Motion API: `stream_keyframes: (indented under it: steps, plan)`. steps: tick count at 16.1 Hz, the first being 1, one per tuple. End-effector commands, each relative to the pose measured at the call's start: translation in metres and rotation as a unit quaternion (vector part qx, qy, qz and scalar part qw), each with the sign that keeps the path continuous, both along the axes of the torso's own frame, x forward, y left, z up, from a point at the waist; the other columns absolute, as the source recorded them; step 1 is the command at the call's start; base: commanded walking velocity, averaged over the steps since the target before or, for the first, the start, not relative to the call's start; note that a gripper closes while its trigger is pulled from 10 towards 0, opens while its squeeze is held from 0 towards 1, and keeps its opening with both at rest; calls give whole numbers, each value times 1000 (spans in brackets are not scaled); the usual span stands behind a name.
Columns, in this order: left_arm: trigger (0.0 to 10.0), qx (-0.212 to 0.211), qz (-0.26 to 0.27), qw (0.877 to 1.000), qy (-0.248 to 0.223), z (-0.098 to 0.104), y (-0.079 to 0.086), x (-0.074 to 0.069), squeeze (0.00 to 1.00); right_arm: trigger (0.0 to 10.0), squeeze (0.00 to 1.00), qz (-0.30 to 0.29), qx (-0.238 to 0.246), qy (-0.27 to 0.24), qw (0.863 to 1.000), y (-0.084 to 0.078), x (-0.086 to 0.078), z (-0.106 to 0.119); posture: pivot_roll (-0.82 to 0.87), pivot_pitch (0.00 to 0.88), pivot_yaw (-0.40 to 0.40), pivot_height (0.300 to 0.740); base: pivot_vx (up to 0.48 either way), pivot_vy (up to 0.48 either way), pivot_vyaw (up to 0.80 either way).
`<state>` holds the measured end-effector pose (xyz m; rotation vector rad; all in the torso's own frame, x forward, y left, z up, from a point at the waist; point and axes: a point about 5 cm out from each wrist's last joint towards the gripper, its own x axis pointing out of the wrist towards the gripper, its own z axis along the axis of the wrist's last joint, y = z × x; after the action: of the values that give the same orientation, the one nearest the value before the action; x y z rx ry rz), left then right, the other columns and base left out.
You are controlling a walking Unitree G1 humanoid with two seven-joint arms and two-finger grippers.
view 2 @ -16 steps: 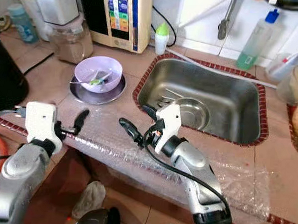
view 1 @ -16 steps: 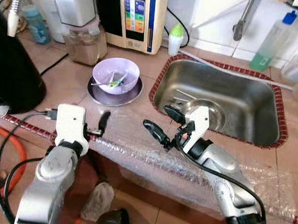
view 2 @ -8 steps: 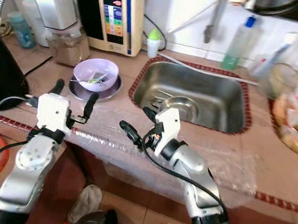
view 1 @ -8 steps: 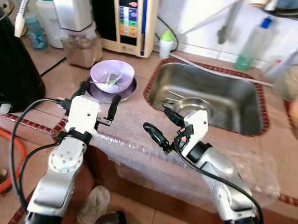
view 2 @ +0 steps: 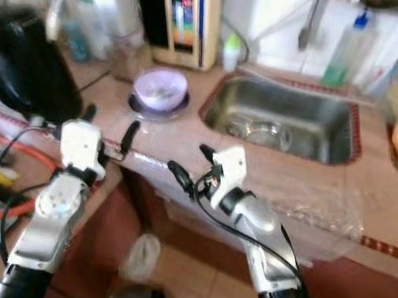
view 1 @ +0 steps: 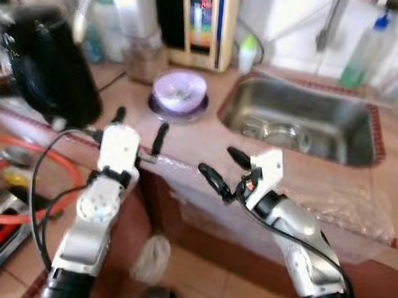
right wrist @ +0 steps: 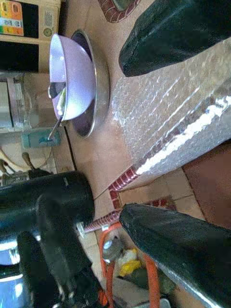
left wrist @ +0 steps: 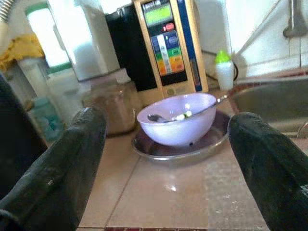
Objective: Kitchen organization
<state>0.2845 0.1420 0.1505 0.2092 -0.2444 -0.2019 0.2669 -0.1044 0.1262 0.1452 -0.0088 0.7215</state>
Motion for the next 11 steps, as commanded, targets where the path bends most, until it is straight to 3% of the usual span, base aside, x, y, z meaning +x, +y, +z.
stream_keyframes:
  steps: [1, 5, 6, 8, 11]
  plan:
    - [10000, 2, -1, 1000, -7, 3, 2, 6, 0, 10000, 0, -5, 8, -10, 1000, 2, 2, 4, -60, 44, 56, 740, 0, 0, 0]
    - [10000, -22, 0, 999, -25, 17, 1, 17, 0, 10000, 0, -35, 10, -13, 999, -2, 6, 6, -69, 41, 56, 740, 0, 0, 0]
    - [10000, -23, -1, 999, -26, 17, 1, 17, 0, 10000, 0, -36, 10, -14, 999, -2, 7, 7, -69, 41, 56, 740, 0, 0, 0]
    - [10000, -35, -8, 999, -34, 24, -2, 17, 0, 10000, 0, -67, 14, -27, 997, -8, 10, 11, -70, 35, 58, 740, 0, 0, -800]
    - [10000, -46, -18, 998, -41, 28, -8, 13, 0, 10000, 0, -112, 13, -43, 993, -15, 16, 16, -68, 32, 57, 740, 0, 0, 0]
